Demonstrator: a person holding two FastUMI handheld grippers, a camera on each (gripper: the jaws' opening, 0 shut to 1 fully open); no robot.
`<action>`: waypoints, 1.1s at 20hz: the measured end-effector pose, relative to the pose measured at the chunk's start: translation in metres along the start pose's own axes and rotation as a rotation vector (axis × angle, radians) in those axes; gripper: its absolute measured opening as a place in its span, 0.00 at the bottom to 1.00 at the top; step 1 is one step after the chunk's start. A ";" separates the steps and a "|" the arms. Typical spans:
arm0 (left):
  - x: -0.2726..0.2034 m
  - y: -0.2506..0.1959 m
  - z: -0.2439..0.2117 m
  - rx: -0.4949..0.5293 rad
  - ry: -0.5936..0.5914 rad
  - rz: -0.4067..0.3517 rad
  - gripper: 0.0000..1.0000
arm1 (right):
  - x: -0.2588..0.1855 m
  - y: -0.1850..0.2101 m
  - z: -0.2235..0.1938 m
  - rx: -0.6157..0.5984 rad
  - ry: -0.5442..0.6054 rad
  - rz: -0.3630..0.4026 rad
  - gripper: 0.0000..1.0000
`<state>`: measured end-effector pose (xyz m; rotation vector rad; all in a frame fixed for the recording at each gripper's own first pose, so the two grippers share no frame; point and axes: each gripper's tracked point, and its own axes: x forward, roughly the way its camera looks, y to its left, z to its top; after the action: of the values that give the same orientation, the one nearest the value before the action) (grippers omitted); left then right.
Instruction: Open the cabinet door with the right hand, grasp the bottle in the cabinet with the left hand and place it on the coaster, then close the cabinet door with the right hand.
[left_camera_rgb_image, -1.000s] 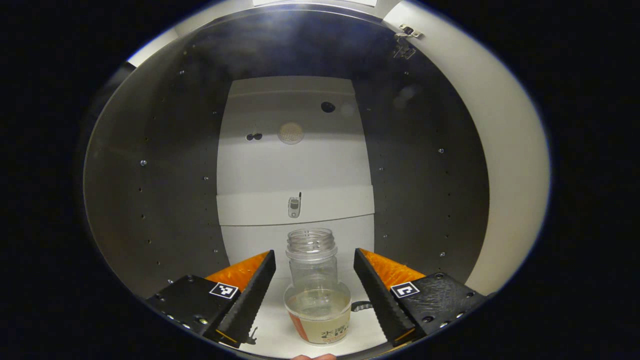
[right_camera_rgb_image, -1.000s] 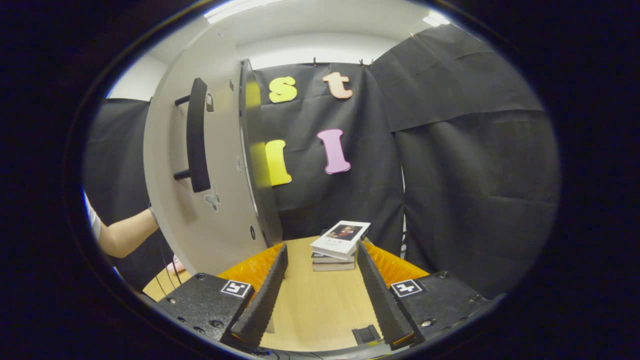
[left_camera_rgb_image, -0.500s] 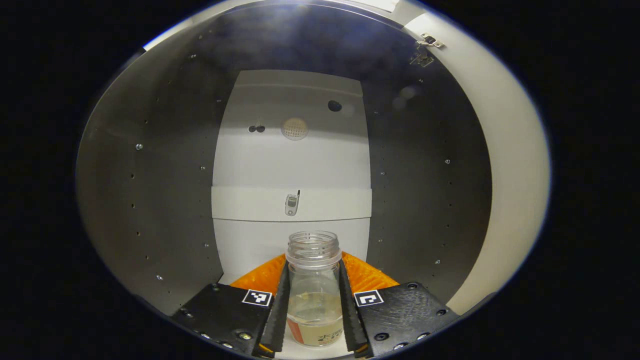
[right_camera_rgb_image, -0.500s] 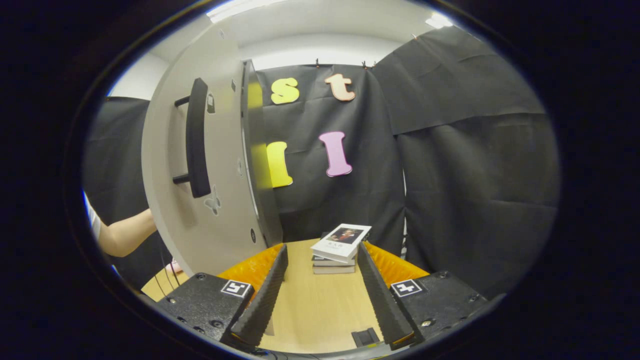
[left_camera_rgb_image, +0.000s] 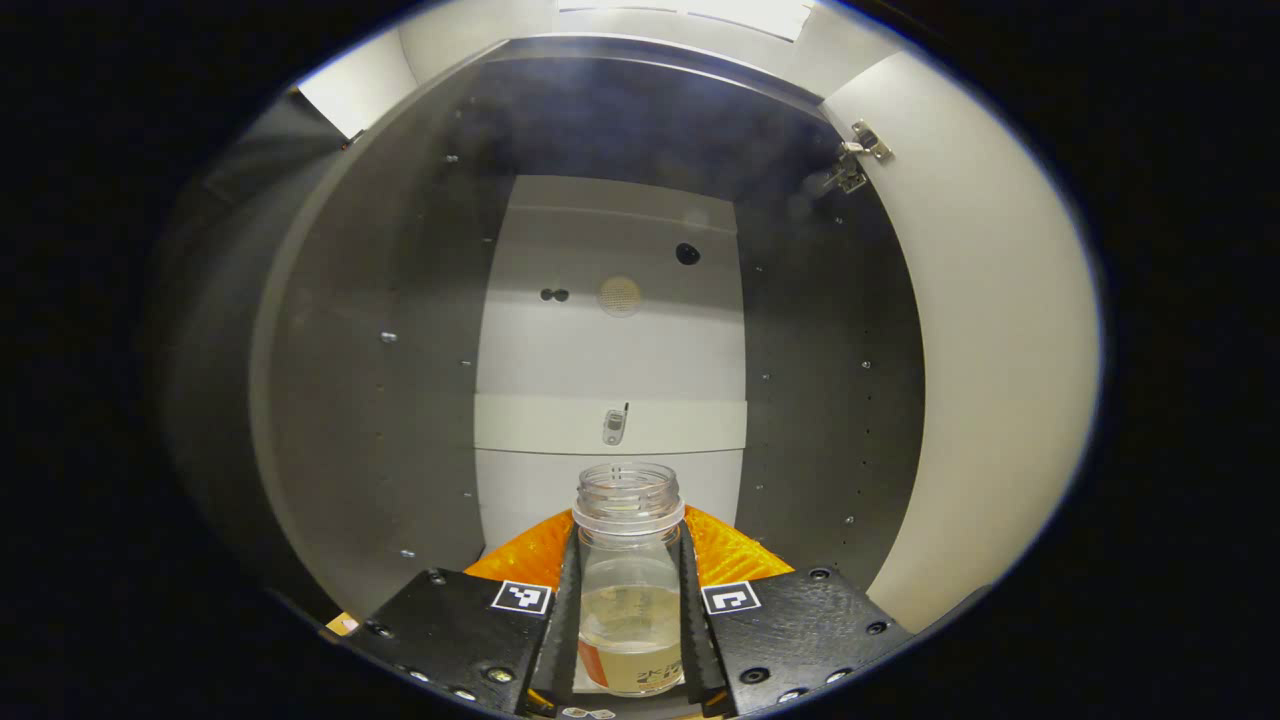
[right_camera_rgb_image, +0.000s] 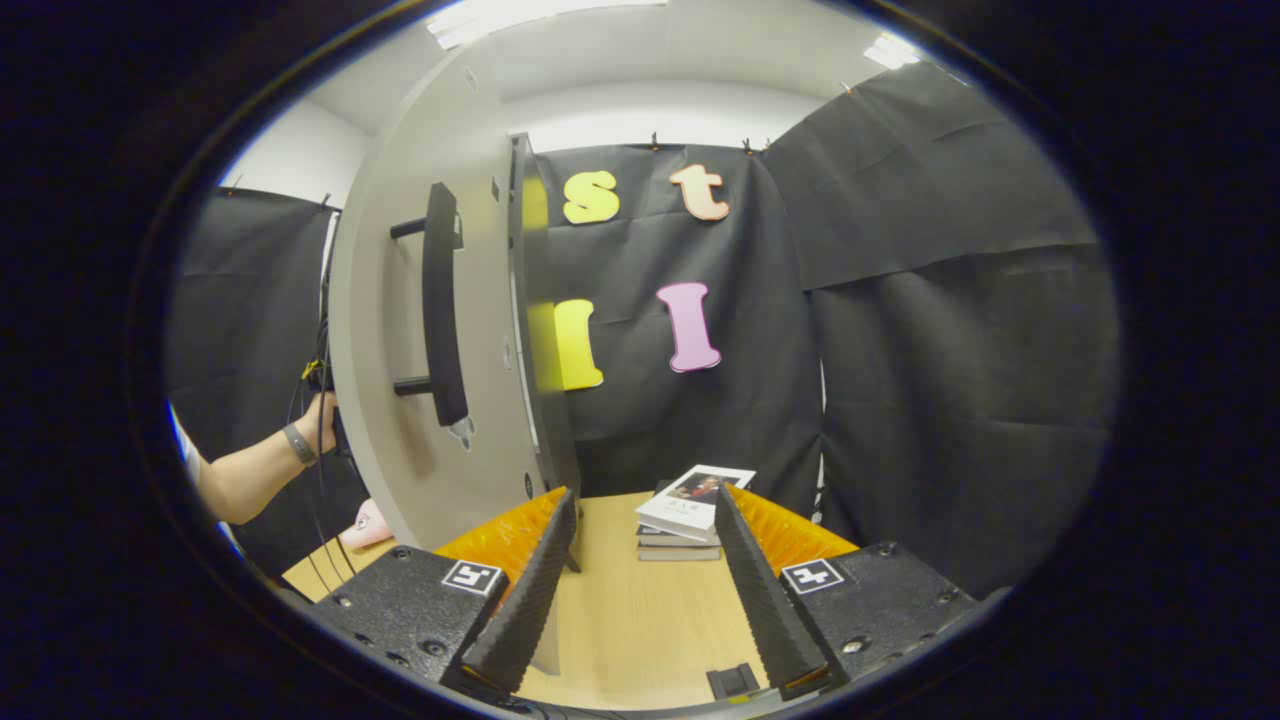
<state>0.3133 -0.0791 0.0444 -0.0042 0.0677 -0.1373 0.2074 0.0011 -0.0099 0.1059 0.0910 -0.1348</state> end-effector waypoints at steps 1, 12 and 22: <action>-0.011 0.007 -0.003 -0.010 0.000 0.014 0.40 | -0.001 0.003 0.001 -0.002 -0.001 0.011 0.87; -0.187 0.091 -0.090 0.142 -0.064 0.306 0.40 | -0.014 0.024 0.026 -0.041 -0.052 0.067 0.87; -0.288 0.084 -0.222 0.193 0.020 0.389 0.40 | -0.014 0.034 0.046 -0.066 -0.056 0.036 0.87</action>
<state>0.0253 0.0436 -0.1585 0.2019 0.0734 0.2452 0.2024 0.0315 0.0401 0.0376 0.0379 -0.0989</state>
